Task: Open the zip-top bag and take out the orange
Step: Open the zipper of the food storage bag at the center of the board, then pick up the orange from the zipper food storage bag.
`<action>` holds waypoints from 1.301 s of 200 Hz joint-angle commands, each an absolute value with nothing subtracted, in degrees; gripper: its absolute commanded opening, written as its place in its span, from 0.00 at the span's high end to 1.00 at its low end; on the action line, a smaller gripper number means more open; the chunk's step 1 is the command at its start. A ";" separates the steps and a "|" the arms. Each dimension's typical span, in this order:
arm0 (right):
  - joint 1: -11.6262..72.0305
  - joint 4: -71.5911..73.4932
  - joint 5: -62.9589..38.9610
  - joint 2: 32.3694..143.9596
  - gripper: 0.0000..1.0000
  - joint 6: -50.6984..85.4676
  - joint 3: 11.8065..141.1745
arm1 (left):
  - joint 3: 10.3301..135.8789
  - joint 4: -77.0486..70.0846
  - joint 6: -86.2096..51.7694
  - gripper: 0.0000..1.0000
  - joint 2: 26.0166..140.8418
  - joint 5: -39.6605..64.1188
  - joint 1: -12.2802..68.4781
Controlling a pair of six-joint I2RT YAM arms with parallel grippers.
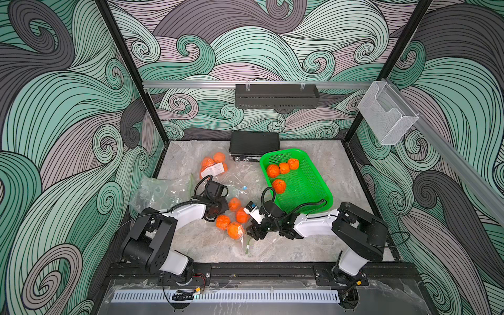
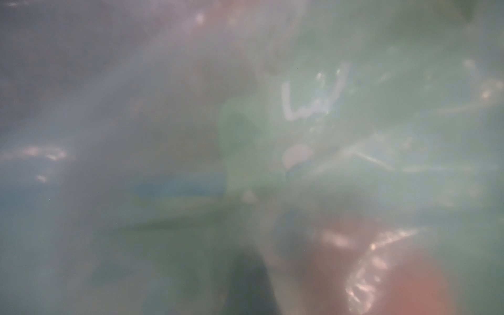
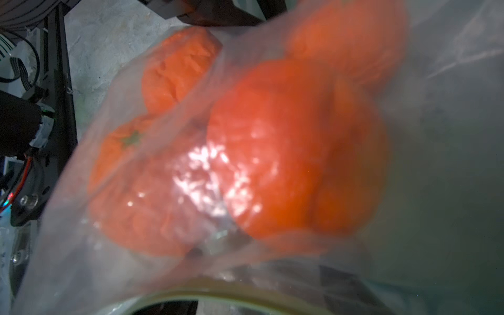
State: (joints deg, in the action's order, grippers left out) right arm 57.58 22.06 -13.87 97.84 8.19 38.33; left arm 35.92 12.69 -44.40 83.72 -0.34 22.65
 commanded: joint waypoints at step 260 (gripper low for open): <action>53.89 25.18 -17.86 100.25 0.49 8.61 45.59 | 33.41 22.30 -41.55 1.00 84.79 -0.03 24.08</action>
State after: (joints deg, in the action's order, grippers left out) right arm 54.59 26.02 -16.82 105.38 8.99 49.06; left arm 35.68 12.58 -41.45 83.40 0.34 23.14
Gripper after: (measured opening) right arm 0.575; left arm 0.047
